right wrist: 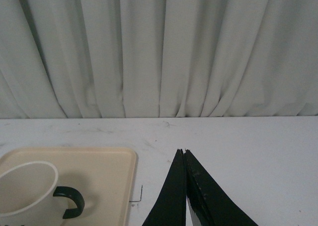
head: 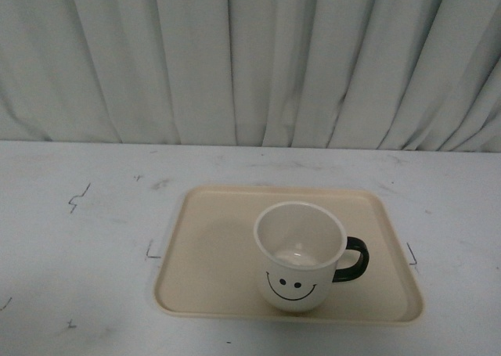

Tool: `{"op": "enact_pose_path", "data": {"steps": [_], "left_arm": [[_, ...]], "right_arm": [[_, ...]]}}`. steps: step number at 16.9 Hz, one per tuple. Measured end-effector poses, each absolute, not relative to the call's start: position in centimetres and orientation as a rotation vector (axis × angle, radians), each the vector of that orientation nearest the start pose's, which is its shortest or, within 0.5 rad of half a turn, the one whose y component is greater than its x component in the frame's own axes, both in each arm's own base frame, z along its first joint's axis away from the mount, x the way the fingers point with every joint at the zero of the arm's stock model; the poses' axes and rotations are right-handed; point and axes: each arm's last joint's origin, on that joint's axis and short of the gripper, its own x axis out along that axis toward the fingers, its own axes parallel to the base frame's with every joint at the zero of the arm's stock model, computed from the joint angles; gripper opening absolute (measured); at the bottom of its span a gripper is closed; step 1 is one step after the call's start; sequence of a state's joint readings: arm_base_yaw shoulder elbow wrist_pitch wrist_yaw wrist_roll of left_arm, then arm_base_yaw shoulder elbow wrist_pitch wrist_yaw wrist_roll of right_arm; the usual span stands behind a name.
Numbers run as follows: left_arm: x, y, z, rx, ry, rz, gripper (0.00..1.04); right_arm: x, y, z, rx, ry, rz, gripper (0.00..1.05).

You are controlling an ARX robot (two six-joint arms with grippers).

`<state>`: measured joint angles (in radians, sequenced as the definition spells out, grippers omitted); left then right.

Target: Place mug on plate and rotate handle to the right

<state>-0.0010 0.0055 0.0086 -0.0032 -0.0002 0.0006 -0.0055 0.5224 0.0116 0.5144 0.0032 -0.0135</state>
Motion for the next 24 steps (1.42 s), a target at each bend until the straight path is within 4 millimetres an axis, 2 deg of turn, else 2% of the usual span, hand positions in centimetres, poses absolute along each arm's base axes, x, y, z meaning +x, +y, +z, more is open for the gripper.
{"op": "enact_pose_path", "data": {"steps": [5,9,12,14,15,17,20,23,24], "left_arm": [[9.8,0.0,16.6,0.001,0.0,0.0,0.98],[9.8,0.0,16.6,0.001,0.0,-0.001,0.98],[9.8,0.0,16.6,0.001,0.0,-0.001,0.98],[9.8,0.0,16.6,0.001,0.0,0.0,0.98],[9.8,0.0,16.6,0.001,0.001,-0.001,0.98],[9.8,0.0,16.6,0.001,0.0,-0.001,0.98],[9.8,0.0,16.6,0.001,0.0,-0.001,0.98],[9.8,0.0,16.6,0.001,0.0,-0.001,0.98],[9.8,0.0,16.6,0.001,0.0,-0.001,0.98]], "right_arm": [[12.5,-0.1,17.0,-0.014,-0.009,-0.009,0.02],[11.1,-0.1,17.0,-0.014,-0.015,-0.008,0.02],[10.8,-0.1,17.0,-0.014,-0.013,-0.009,0.02],[9.9,-0.1,16.4,-0.012,0.033,-0.006,0.02],[9.7,-0.1,17.0,-0.011,-0.028,-0.005,0.02],[9.7,-0.1,16.7,-0.011,-0.006,-0.005,0.02],[9.7,-0.1,16.7,-0.011,-0.006,-0.005,0.3],[9.7,-0.1,16.7,-0.011,-0.006,-0.005,0.64],[9.7,-0.1,16.7,-0.011,-0.006,-0.005,0.72]]}}
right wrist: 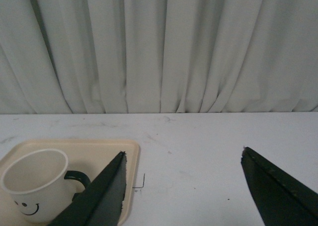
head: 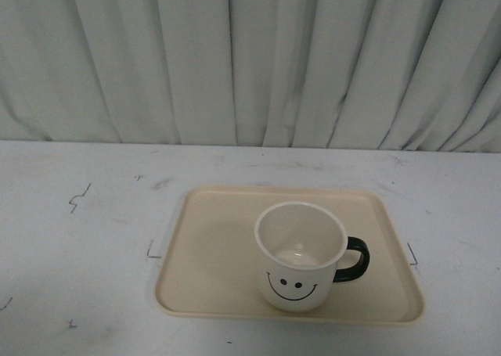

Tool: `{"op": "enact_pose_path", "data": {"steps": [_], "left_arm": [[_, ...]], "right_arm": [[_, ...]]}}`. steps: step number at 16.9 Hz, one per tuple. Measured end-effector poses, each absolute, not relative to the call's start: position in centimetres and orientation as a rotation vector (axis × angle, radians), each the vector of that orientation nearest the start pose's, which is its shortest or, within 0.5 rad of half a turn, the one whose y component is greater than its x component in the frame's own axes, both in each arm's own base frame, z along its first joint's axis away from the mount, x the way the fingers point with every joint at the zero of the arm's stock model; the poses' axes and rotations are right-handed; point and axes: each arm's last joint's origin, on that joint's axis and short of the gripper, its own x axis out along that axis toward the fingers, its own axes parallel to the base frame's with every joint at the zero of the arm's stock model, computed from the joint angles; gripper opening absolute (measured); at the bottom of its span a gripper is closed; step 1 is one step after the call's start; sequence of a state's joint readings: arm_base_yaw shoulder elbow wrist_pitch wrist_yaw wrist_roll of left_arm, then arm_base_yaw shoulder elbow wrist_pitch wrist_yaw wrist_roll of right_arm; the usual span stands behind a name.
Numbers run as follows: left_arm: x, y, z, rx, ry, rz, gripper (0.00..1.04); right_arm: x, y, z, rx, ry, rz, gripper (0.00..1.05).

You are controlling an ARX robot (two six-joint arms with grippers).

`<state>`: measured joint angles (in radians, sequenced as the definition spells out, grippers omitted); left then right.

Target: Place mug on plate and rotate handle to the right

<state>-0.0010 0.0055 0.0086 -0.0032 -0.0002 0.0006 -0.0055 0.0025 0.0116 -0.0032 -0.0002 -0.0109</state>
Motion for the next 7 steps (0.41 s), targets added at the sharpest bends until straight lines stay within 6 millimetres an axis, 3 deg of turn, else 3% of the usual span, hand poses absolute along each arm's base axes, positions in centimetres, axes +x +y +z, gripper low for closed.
{"op": "enact_pose_path", "data": {"steps": [3,7], "left_arm": [[9.75,-0.01,16.57,0.001,0.0,-0.001,0.98],[9.75,-0.01,16.57,0.001,0.0,-0.001,0.98]], "right_arm": [[9.71,-0.05,16.7,-0.011,-0.006,-0.005,0.99],[9.71,-0.05,16.7,-0.01,-0.006,-0.005,0.98]]}}
